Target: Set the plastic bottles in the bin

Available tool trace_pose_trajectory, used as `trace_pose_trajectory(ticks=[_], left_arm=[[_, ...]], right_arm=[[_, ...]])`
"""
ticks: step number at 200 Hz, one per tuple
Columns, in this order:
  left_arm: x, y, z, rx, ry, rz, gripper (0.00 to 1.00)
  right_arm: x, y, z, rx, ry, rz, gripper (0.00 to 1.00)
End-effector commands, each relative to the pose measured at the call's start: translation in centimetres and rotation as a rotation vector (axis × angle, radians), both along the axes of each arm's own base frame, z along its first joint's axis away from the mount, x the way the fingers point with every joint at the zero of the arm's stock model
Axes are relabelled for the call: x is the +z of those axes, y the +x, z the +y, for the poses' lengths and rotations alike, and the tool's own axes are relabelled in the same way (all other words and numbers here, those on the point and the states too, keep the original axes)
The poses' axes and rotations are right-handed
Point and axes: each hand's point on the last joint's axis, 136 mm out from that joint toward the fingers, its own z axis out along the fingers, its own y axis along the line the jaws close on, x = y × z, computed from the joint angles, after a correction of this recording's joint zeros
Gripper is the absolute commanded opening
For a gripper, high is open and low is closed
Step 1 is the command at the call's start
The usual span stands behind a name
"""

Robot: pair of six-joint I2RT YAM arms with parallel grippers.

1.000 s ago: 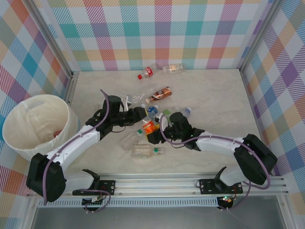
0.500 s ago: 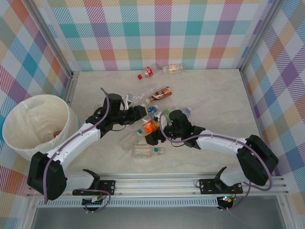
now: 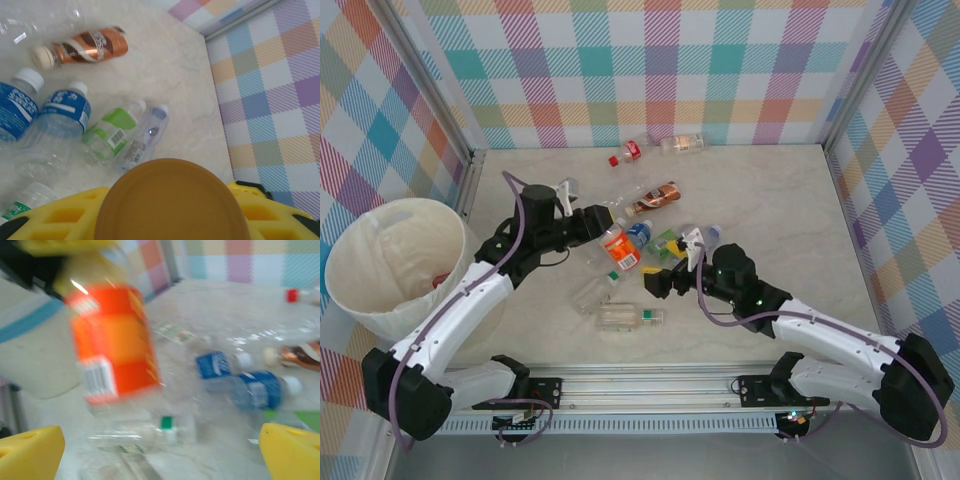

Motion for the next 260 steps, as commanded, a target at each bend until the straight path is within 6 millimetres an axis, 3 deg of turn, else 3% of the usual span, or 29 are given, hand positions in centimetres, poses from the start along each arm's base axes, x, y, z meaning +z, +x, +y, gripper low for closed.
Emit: trace_pose_trajectory(ticks=[1,32,74,157,200,226,246,260], left_arm=[[2.1,-0.3,2.2,0.044,0.090,-0.063,0.00],[4.5,-0.8,4.4,0.119,0.159,-0.125,0.00],[10.7,-3.0,7.3,0.209,0.164,-0.286,0.00],[19.9,-6.5,15.7,0.533,0.363,-0.549,0.00],[21.7,-8.4,24.4,0.953,0.718,-0.476,0.00],[22.3,-9.2,27.6,1.171,0.946,-0.420,0.00],[20.7,-8.2,28.8,1.252,1.055,-0.365,0.00],[18.5,-7.6,30.6,1.301,1.065,-0.297,0.00]], right_arm=[[-0.9,2.2,-3.2,-0.229,0.005,0.012,1.00],[-4.5,2.9,-6.7,-0.465,0.008,0.193,1.00],[-7.2,2.7,-11.4,-0.784,0.172,0.383,1.00],[-6.9,2.4,-12.3,-0.783,0.187,0.331,1.00],[-4.3,3.1,-10.5,-0.687,0.216,0.250,1.00],[-3.0,3.6,-9.4,-0.645,0.161,0.220,1.00],[-2.4,3.9,-8.3,-0.608,0.110,0.232,1.00],[-2.3,4.2,-7.4,-0.588,0.091,0.246,1.00]])
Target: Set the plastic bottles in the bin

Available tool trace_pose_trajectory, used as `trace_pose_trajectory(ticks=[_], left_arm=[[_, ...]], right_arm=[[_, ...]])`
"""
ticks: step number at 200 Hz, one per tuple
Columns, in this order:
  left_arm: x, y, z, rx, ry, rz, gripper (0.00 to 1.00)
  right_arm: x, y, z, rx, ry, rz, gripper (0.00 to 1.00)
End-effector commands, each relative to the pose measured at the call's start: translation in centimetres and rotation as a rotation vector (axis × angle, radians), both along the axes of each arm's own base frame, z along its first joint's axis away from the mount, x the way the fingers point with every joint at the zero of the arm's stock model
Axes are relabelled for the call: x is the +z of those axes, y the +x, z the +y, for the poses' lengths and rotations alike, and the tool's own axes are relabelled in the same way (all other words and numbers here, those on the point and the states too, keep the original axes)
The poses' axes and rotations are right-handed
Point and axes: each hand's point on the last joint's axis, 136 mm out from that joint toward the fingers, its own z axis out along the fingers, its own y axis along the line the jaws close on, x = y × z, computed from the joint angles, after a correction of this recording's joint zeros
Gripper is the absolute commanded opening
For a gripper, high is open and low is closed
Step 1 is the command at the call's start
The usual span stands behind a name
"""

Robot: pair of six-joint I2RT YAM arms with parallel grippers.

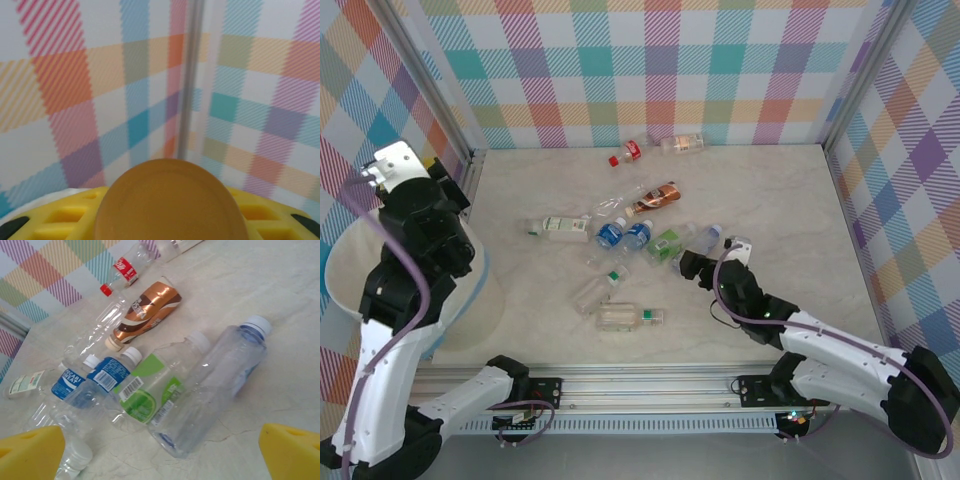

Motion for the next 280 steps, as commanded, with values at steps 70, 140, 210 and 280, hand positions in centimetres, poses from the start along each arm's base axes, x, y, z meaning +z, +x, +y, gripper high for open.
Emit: trace_pose_trajectory(ticks=[70,140,210,280], left_arm=[[-14.2,-2.1,11.8,0.485,-0.302,0.025,0.00],[-23.8,-4.0,16.3,0.737,-0.506,0.060,0.04],[-25.2,-3.3,16.4,0.733,-0.552,0.073,0.87],[-20.9,0.6,13.5,0.350,-0.555,-0.025,1.00]], right_arm=[[2.3,1.4,5.2,0.178,-0.039,0.026,1.00],[2.5,1.5,5.7,0.195,-0.046,0.033,1.00],[1.2,1.1,4.8,0.162,-0.070,0.098,1.00],[-0.5,0.9,4.7,0.122,-0.066,0.203,1.00]])
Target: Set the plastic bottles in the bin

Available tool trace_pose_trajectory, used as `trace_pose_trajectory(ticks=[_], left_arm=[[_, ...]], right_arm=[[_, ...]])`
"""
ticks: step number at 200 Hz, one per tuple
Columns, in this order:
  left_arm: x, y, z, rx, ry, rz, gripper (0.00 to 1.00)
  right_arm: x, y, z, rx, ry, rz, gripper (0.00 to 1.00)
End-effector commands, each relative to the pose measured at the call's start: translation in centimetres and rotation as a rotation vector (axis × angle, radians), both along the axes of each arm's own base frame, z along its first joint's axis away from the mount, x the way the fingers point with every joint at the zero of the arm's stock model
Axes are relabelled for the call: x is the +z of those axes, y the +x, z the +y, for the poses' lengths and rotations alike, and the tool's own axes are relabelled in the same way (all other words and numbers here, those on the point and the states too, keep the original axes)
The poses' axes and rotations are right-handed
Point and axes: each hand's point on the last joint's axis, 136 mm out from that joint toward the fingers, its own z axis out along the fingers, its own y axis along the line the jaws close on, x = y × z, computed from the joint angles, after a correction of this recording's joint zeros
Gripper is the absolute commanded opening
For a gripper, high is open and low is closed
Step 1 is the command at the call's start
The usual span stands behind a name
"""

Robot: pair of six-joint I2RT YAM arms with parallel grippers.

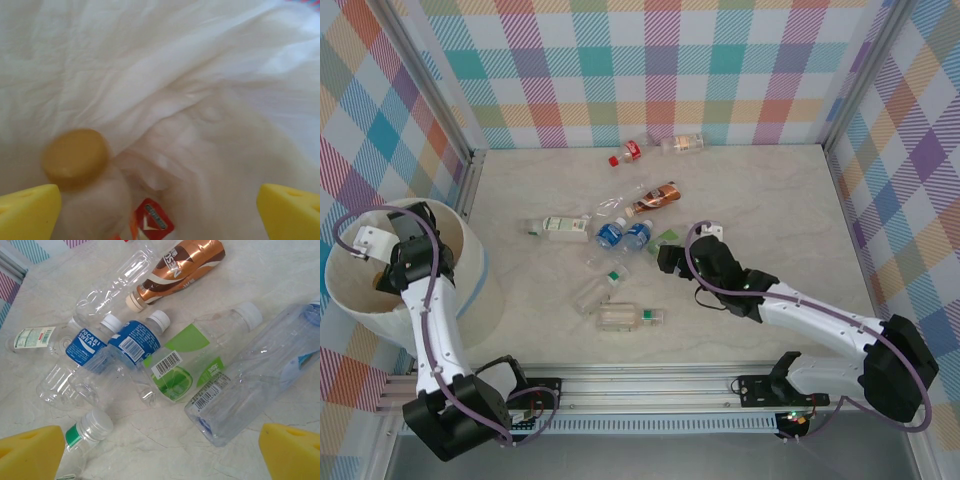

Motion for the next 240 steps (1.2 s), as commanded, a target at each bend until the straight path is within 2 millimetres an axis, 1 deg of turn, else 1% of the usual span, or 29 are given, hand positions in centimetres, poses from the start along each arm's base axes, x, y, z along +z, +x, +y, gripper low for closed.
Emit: trace_pose_trajectory(ticks=[1,55,96,130,144,150,168,182,199,223,228,231,240], left_arm=[[2.3,1.6,-1.2,-0.150,0.037,-0.097,1.00],[5.6,3.4,-3.9,-0.339,-0.002,-0.177,1.00],[7.9,4.2,-7.0,-0.493,-0.052,-0.251,1.00],[9.8,5.2,-11.3,-0.734,-0.104,-0.329,1.00],[10.4,5.5,-13.1,-0.824,-0.134,-0.361,1.00],[10.9,5.7,-13.8,-0.869,-0.135,-0.383,1.00],[12.8,6.1,-17.0,-1.050,-0.137,-0.444,1.00],[13.7,5.9,-18.5,-1.114,-0.137,-0.455,1.00],[13.9,5.8,-20.3,-1.185,-0.159,-0.454,1.00],[14.0,5.6,-23.7,-1.325,-0.206,-0.461,1.00],[14.0,5.5,-24.1,-1.347,-0.206,-0.463,1.00],[14.1,5.3,-25.1,-1.390,-0.210,-0.465,1.00],[14.1,5.2,-26.6,-1.450,-0.206,-0.468,1.00]], right_arm=[[-0.1,0.0,-0.1,-0.033,0.015,0.044,1.00],[-2.0,0.0,-0.4,-0.094,0.017,0.104,1.00],[-4.2,0.3,-2.5,-0.262,0.007,0.193,1.00],[-6.0,0.3,-4.5,-0.441,0.005,0.284,1.00],[-6.3,0.5,-4.3,-0.455,0.004,0.299,1.00],[-6.4,0.6,-4.2,-0.461,0.010,0.303,1.00],[-6.7,1.1,-3.9,-0.476,0.012,0.306,1.00],[-7.0,1.4,-3.7,-0.491,0.006,0.316,0.98],[-7.4,1.9,-3.4,-0.516,0.020,0.327,0.97],[-7.7,2.9,-2.6,-0.525,0.055,0.316,0.89],[-7.8,3.0,-2.5,-0.529,0.054,0.318,0.88],[-8.0,3.1,-2.5,-0.535,0.052,0.322,0.88],[-8.4,3.1,-2.5,-0.553,0.044,0.340,0.87]])
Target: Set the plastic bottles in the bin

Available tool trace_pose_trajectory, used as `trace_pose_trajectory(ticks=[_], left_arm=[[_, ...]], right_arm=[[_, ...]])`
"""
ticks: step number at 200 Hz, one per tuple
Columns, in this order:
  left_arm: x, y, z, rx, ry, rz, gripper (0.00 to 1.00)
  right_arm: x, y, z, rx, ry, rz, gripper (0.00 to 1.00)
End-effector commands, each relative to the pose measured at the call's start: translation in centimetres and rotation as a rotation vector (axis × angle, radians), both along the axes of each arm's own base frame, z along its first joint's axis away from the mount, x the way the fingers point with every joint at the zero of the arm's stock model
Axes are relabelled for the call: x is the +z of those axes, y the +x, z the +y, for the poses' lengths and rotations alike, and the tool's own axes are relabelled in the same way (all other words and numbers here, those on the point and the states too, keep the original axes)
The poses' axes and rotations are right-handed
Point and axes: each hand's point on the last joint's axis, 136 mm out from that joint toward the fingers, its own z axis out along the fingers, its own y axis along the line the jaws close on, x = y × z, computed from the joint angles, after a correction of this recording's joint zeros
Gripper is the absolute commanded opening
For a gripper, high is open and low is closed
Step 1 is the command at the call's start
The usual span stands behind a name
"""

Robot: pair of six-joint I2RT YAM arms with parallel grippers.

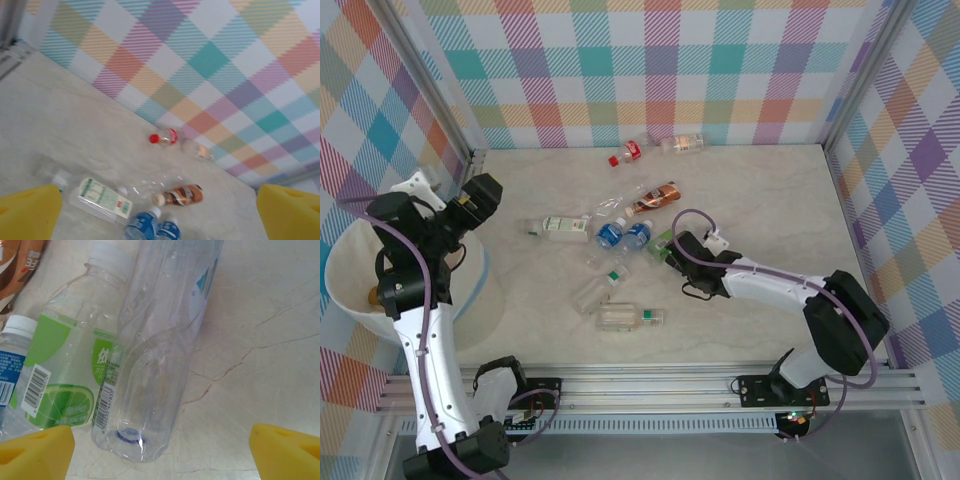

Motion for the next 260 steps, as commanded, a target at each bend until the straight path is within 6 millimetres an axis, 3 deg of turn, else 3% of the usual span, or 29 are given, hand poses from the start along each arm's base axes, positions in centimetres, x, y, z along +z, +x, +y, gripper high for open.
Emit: trace_pose_trajectory(ticks=[1,80,131,167,222,260], left_arm=[[1.6,-1.1,-4.8,-0.216,0.023,-0.081,1.00],[-3.8,0.6,-12.7,-0.420,-0.033,-0.003,1.00],[-6.7,0.4,-15.7,-0.470,0.004,0.103,1.00],[-8.2,1.1,-17.3,-0.486,-0.147,0.108,1.00],[-11.1,-0.6,-17.3,-0.508,-0.004,0.247,1.00],[-12.7,-0.5,-18.7,-0.549,-0.086,0.276,1.00]], right_arm=[[0.1,1.3,0.4,-0.072,0.023,-0.008,0.87],[-2.2,2.1,1.0,-0.072,-0.033,0.047,0.84],[-3.8,2.7,0.8,-0.057,-0.073,0.076,0.79],[-4.9,3.5,0.8,0.008,-0.110,0.074,0.73],[-5.4,3.7,0.6,0.065,-0.119,0.042,0.59],[-4.9,3.4,0.0,0.099,-0.141,0.008,0.51]])
